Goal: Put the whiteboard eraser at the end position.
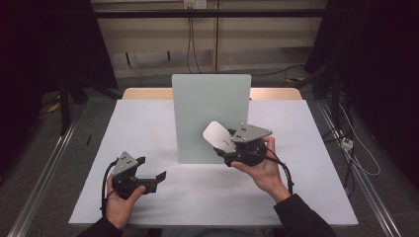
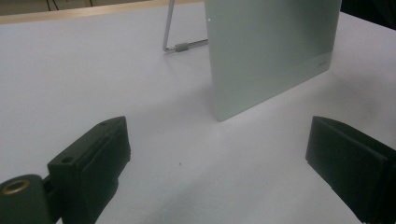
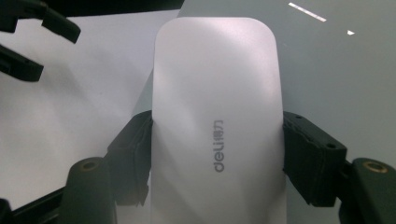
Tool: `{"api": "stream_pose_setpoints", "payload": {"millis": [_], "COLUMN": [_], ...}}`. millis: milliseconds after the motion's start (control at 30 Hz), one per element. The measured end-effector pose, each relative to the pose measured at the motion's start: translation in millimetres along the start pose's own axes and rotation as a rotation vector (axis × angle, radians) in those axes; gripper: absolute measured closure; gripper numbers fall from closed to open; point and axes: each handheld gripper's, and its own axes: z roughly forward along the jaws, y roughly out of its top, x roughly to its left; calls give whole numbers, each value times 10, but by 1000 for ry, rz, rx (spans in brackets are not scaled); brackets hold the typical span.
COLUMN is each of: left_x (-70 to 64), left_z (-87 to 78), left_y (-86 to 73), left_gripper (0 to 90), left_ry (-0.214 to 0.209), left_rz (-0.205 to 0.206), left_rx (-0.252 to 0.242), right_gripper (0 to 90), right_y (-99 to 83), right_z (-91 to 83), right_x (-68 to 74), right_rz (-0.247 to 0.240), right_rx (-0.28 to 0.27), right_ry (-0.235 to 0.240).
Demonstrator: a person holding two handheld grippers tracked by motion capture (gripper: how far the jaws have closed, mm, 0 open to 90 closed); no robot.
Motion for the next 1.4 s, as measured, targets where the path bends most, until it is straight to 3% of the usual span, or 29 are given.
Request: {"api": "stream_pose_setpoints", "payload": {"millis": [300, 433, 700, 1133, 1400], "left_x": [-3, -2, 0, -1, -2], "left_z": [-8, -9, -9, -7, -8], "left_y": [-1, -1, -1, 0, 0], "left_gripper": [62, 62, 62, 62, 62], "left_ry": [-1, -1, -3, -3, -2], "left_rz": [0, -1, 0, 1, 1], "left_rx": [-1, -1, -1, -2, -2], "right_gripper": [316, 315, 316, 315, 315], "right_y": [-170, -241, -385, -441, -471], "right_z": [-52, -34, 105, 305, 410], "right_x": [44, 93, 196, 315, 362], "right_rz": [-13, -28, -38, -74, -95], "right_rx": [71, 110, 174, 241, 287], "right_ry": [43, 92, 151, 246, 263]}}
